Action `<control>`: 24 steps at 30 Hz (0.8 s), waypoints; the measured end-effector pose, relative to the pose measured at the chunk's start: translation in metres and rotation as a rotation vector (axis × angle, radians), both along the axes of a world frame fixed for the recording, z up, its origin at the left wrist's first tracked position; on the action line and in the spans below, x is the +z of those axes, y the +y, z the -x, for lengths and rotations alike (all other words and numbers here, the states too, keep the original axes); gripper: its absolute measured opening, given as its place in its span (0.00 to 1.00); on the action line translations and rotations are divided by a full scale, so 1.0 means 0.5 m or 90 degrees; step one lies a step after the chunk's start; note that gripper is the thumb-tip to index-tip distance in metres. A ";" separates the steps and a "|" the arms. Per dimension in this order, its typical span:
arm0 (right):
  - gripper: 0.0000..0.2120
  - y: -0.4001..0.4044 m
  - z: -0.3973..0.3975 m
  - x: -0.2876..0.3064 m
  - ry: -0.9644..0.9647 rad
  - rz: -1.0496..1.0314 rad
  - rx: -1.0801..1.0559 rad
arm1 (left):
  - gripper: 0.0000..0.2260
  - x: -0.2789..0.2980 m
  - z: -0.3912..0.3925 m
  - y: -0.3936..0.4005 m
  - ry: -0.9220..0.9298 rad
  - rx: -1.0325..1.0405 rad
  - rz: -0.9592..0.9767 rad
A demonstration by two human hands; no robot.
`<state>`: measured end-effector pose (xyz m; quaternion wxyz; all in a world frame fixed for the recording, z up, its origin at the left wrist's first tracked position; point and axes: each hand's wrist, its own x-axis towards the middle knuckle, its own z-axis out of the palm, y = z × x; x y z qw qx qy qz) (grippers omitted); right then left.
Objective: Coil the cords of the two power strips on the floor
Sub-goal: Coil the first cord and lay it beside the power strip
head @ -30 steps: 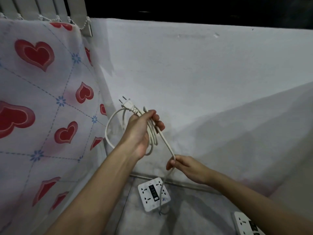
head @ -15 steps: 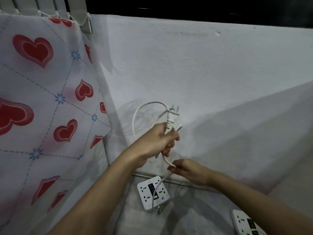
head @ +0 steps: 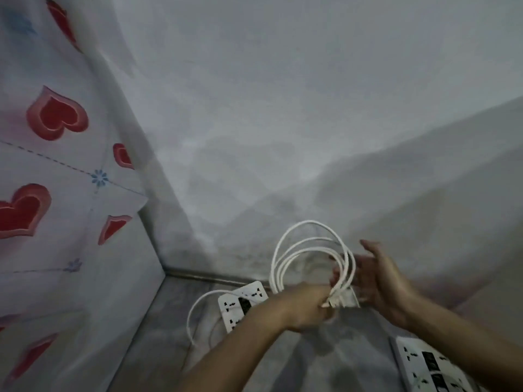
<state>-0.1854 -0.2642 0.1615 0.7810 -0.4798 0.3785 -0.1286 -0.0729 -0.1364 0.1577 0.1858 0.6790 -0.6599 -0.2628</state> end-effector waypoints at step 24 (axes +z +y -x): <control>0.07 -0.033 -0.020 -0.577 0.471 0.351 0.031 | 0.34 -0.616 -0.085 0.110 -0.261 0.310 -0.065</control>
